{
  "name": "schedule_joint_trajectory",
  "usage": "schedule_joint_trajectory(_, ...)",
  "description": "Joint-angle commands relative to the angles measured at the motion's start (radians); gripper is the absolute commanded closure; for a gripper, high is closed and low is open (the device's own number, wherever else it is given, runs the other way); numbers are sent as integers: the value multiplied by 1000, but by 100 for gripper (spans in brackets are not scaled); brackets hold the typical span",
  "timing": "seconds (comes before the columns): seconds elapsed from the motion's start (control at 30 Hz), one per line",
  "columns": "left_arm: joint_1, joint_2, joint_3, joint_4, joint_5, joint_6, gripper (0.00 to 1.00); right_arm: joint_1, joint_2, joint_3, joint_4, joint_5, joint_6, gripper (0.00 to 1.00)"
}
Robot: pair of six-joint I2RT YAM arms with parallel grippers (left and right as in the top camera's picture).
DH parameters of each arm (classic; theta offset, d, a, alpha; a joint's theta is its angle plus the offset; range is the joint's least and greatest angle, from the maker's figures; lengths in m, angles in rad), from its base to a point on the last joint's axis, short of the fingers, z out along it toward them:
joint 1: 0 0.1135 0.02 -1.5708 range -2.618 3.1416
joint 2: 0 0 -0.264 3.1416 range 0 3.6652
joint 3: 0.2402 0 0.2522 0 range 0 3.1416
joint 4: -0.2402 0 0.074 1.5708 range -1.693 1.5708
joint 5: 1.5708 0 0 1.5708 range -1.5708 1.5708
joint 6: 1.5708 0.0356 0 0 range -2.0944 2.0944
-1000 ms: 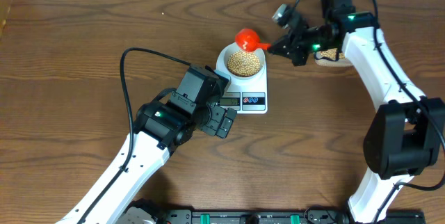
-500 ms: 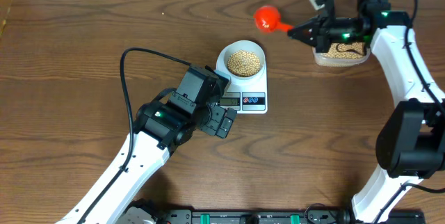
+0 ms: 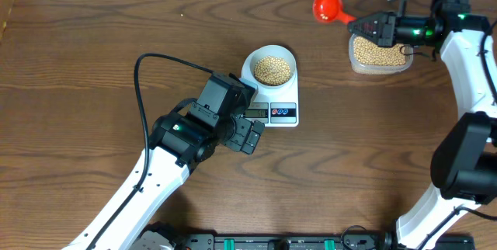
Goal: Scoop item into bowl and weigh 50g on scale
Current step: 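Carry the red scoop right back to the chickpea tub, then lower the red scoop into the chickpea tub with right gripper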
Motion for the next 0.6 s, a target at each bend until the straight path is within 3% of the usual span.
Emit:
schedule_joint_trajectory(0.0, 3, -2, 6, -2, -6, -1, 2, -27, -73, 24, -8, -34, 38, 99)
schedule_joint_trajectory(0.3, 3, -3, 6, -2, -6, -1, 2, -105, -181, 24, -182, 170, 38, 99)
schedule_joint_trajectory(0.57, 3, -2, 6, -2, -6, -1, 2, -180, -229, 24, -250, 228, 36, 99)
